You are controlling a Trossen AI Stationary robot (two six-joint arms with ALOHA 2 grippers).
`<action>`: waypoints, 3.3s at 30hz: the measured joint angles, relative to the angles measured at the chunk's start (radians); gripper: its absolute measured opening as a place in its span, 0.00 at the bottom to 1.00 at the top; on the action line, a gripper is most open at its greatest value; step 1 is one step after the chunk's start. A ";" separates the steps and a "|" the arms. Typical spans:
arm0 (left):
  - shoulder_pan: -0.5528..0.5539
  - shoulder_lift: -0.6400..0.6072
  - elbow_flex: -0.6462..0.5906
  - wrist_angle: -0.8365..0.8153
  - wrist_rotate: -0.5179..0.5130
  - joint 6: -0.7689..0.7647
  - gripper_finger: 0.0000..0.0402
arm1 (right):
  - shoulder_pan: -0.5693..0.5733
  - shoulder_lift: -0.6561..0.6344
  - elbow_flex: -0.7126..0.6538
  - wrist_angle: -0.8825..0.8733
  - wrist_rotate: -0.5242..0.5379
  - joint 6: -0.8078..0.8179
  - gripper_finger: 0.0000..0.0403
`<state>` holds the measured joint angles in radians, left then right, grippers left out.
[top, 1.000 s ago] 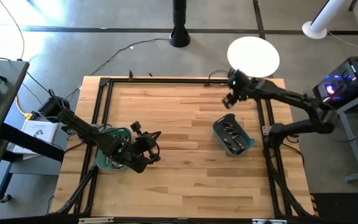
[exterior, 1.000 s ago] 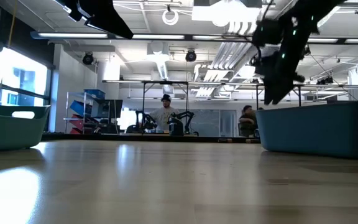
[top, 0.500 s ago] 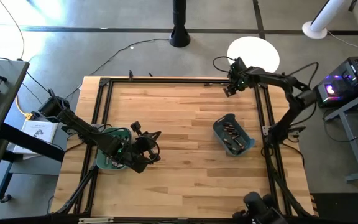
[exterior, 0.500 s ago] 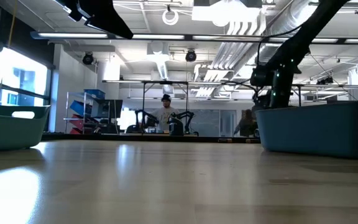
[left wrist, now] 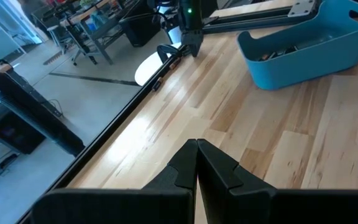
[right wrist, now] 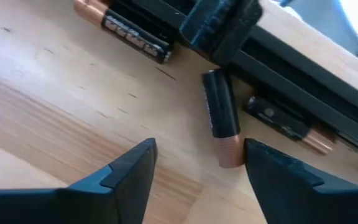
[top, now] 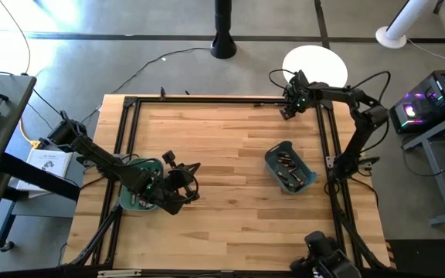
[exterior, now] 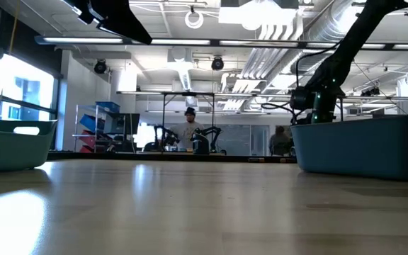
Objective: Sort batteries
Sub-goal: Put the black battery into the blue bin
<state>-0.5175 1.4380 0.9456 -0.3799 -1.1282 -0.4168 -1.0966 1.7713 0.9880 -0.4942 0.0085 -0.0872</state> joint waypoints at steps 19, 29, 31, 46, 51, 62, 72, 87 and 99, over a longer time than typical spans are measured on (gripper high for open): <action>0.000 0.000 0.000 0.012 0.000 0.001 0.01 | 0.083 -0.099 -0.006 -0.107 0.190 0.045 0.06; 0.000 0.000 0.000 0.010 0.000 0.007 0.01 | 0.447 -0.512 -0.002 -0.422 0.240 0.224 0.05; -0.001 0.000 0.000 0.010 0.000 0.002 0.01 | 0.577 -0.601 -0.002 -0.501 0.235 0.315 0.05; -0.001 0.000 0.000 0.021 0.000 -0.001 0.01 | 1.295 -0.759 -0.352 -0.453 0.082 1.039 0.05; 0.000 0.000 0.000 0.056 0.000 0.028 0.01 | 1.274 -0.716 -0.457 -0.324 0.038 1.029 0.05; 0.014 0.000 0.000 0.112 0.005 0.072 0.01 | 1.220 -0.686 -0.474 -0.275 -0.009 0.955 0.24; 0.016 0.000 0.000 0.117 0.011 0.096 0.01 | 1.150 -0.688 -0.150 -0.629 0.182 0.869 0.48; 0.033 0.000 0.000 0.116 0.049 0.078 0.01 | 0.360 -0.532 -0.152 -0.146 0.293 0.297 0.56; 0.107 0.000 0.000 0.116 0.034 0.087 0.01 | 0.045 -0.211 -0.171 0.227 0.182 0.200 0.60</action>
<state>-0.4104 1.4384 0.9455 -0.2638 -1.0939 -0.3302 -1.0520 1.5607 0.8173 -0.2669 0.1901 0.1130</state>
